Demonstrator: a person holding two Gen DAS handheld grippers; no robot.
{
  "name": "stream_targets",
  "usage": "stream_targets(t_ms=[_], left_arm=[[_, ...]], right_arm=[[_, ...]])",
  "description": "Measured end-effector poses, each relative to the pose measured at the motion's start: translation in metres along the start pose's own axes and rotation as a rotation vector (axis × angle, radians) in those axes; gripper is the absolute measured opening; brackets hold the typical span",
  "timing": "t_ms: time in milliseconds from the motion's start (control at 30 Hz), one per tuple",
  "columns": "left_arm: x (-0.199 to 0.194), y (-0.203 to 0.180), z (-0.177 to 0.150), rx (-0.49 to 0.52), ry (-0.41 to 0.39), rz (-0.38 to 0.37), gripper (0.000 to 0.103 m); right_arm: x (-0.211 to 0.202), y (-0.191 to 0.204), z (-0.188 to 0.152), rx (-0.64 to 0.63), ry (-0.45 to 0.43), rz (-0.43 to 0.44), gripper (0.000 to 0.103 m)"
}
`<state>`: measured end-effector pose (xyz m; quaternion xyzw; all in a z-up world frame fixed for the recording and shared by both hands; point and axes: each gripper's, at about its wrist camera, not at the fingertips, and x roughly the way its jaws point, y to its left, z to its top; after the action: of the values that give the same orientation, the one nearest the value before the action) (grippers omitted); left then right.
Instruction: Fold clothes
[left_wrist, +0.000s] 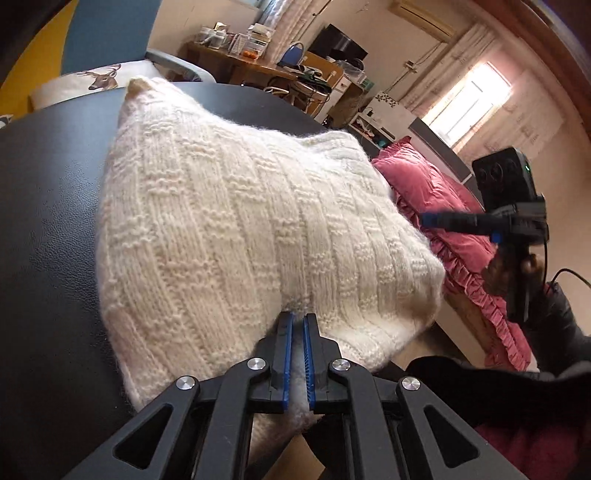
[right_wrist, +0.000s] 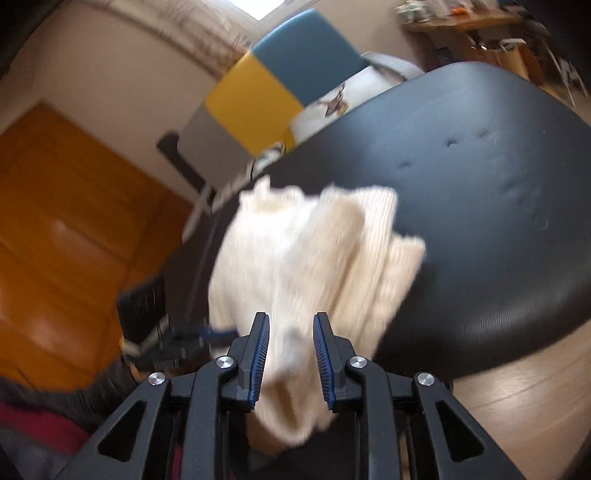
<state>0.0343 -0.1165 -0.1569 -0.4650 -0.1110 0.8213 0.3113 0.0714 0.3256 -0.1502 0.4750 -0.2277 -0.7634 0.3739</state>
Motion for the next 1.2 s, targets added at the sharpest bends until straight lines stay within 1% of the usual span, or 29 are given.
stream_targets(t_ms=[67, 133, 167, 233, 267, 300, 333, 367, 400, 433, 467, 500, 533, 600, 633, 667, 733, 767, 833, 867, 967, 1000, 1033, 1100, 1167, 1200], left_arm=[[-0.007, -0.004, 0.006, 0.006, -0.013, -0.002, 0.007], [-0.014, -0.007, 0.012, 0.003, -0.033, -0.012, 0.007], [-0.018, -0.008, 0.015, -0.003, -0.048, -0.021, 0.007], [-0.024, -0.009, 0.022, -0.011, -0.076, -0.037, 0.007], [-0.024, -0.009, 0.025, -0.005, -0.08, -0.038, 0.007], [-0.022, -0.01, 0.026, 0.0, -0.079, -0.04, 0.007], [-0.02, -0.011, 0.026, 0.006, -0.078, -0.042, 0.007], [-0.017, -0.013, 0.027, 0.011, -0.077, -0.045, 0.007], [-0.013, -0.015, 0.028, 0.021, -0.07, -0.048, 0.007], [-0.008, -0.018, 0.027, 0.041, -0.055, -0.055, 0.007], [-0.004, -0.022, 0.025, 0.069, -0.038, -0.068, 0.007], [0.002, -0.027, 0.022, 0.097, -0.012, -0.074, 0.007], [0.011, -0.029, 0.017, 0.114, 0.02, -0.068, 0.007], [0.028, -0.035, 0.008, 0.15, 0.084, -0.057, 0.007], [0.033, -0.035, 0.004, 0.155, 0.102, -0.057, 0.007], [0.032, -0.033, 0.003, 0.138, 0.094, -0.067, 0.007], [0.03, -0.028, 0.0, 0.1, 0.08, -0.09, 0.007], [0.029, -0.026, 0.001, 0.082, 0.075, -0.102, 0.007], [0.028, -0.027, 0.0, 0.084, 0.073, -0.113, 0.007], [0.029, -0.028, 0.0, 0.088, 0.083, -0.123, 0.007], [0.032, -0.036, 0.0, 0.102, 0.118, -0.151, 0.008], [0.03, -0.04, 0.001, 0.11, 0.124, -0.156, 0.008], [0.028, -0.043, 0.003, 0.115, 0.121, -0.162, 0.009], [0.019, -0.044, 0.011, 0.111, 0.079, -0.177, 0.011], [0.011, -0.045, 0.018, 0.108, 0.038, -0.192, 0.015], [0.01, -0.043, 0.02, 0.102, 0.028, -0.189, 0.018]], right_arm=[[0.018, -0.006, 0.001, 0.06, -0.009, 0.003, 0.026], [0.04, -0.006, 0.04, 0.112, -0.018, 0.043, 0.029], [0.048, -0.011, 0.051, 0.139, -0.013, 0.065, 0.03], [0.063, -0.021, 0.056, 0.182, -0.018, 0.123, 0.031], [0.07, -0.023, 0.058, 0.202, -0.03, 0.156, 0.031], [0.072, -0.02, 0.062, 0.223, -0.031, 0.169, 0.031], [0.072, -0.019, 0.068, 0.238, -0.026, 0.156, 0.031], [0.074, -0.017, 0.07, 0.229, -0.016, 0.118, 0.031], [0.083, -0.01, 0.078, 0.193, 0.011, 0.06, 0.031], [0.09, -0.001, 0.081, 0.125, 0.054, -0.019, 0.029], [0.094, 0.009, 0.081, 0.059, 0.074, -0.086, 0.025], [0.097, 0.019, 0.081, -0.001, 0.082, -0.146, 0.019], [0.093, 0.028, 0.082, -0.035, 0.076, -0.176, 0.013], [0.07, 0.049, 0.081, -0.089, 0.021, -0.179, 0.011], [0.058, 0.059, 0.077, -0.107, -0.009, -0.171, 0.011], [0.045, 0.068, 0.072, -0.121, -0.038, -0.16, 0.011], [0.04, 0.072, 0.058, -0.136, -0.046, -0.209, 0.01], [0.045, 0.065, 0.05, -0.118, -0.026, -0.247, 0.01], [0.066, 0.037, 0.038, -0.047, 0.012, -0.314, 0.01], [0.074, 0.025, 0.035, -0.01, 0.003, -0.308, 0.01], [0.072, 0.017, 0.039, 0.062, -0.09, -0.244, 0.01], [0.07, 0.022, 0.041, 0.042, -0.11, -0.246, 0.011], [0.068, 0.031, 0.044, 0.003, -0.124, -0.258, 0.011], [0.065, 0.044, 0.05, -0.063, -0.124, -0.309, 0.011], [0.067, 0.043, 0.053, -0.08, -0.115, -0.337, 0.012], [0.074, 0.035, 0.053, -0.066, -0.098, -0.353, 0.013]])
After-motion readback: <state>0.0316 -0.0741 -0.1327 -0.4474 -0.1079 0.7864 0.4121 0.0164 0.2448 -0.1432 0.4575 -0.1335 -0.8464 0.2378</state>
